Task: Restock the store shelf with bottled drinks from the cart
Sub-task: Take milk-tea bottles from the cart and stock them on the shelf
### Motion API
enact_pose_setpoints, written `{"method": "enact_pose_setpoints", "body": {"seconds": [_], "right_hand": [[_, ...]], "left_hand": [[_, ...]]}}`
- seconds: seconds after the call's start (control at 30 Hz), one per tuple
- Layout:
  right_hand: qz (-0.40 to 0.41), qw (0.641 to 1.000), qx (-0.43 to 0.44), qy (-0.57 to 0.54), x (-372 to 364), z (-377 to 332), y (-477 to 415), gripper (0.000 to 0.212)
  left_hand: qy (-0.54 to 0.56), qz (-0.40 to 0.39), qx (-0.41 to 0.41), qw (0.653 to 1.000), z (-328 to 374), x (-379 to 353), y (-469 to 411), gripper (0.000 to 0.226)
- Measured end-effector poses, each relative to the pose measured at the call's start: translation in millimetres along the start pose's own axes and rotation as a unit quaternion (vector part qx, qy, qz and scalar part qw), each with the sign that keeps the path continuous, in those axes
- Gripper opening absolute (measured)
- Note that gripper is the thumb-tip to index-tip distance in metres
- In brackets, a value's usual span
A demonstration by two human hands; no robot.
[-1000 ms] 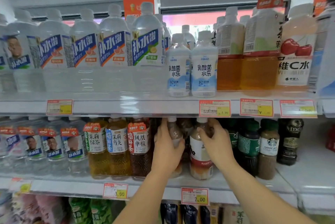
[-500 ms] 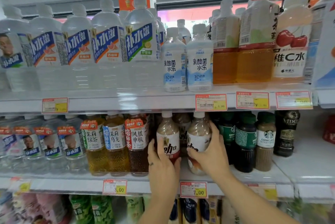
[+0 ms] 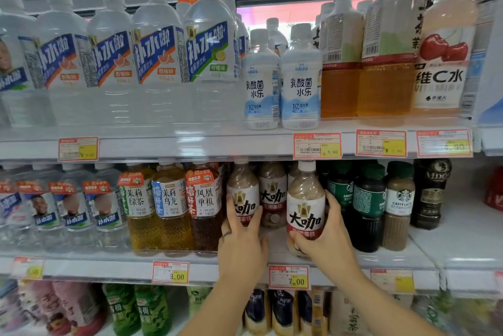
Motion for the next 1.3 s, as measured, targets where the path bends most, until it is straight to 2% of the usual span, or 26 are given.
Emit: {"method": "enact_pose_setpoints", "body": {"seconds": [0.1,0.27,0.47,0.57,0.67,0.83,1.17,1.3], "right_hand": [[-0.022,0.999,-0.003,-0.035,3,1,1,0.091],[-0.032,0.999,-0.004,-0.027,4,5,1,0.094],[-0.021,1.000,-0.004,0.001,5,9,-1,0.090],[-0.033,0.999,-0.012,-0.006,3,8,-3,0.086],[-0.074,0.997,-0.011,-0.013,-11,-2,-4,0.081],[-0.135,0.990,-0.008,-0.033,-55,-21,-4,0.076],[-0.112,0.993,0.021,-0.012,-97,-28,-4,0.075],[-0.106,0.994,0.013,0.008,-94,-35,0,0.083]], "left_hand": [[0.005,-0.045,0.008,0.999,3,0,-11,0.064],[0.045,-0.082,0.029,0.995,1,-1,-29,0.062],[0.118,-0.091,0.005,0.989,-4,-3,-38,0.066],[0.164,-0.079,-0.025,0.983,-7,3,-26,0.061],[0.175,-0.020,-0.075,0.981,-21,14,1,0.038],[0.089,0.034,-0.112,0.989,-60,30,36,0.020],[0.078,0.031,-0.134,0.987,-80,30,45,0.018],[0.084,0.043,-0.152,0.984,-84,30,40,0.022]]}}
Point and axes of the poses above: each hand's wrist, its own y-axis away from the middle knuckle, its own x-axis out of the back of the hand, z = x × y, the point moved 1 cm from there along -y, towards the middle knuckle, and after that the axes turned 5 degrees about -y, right-handed, at the moved point
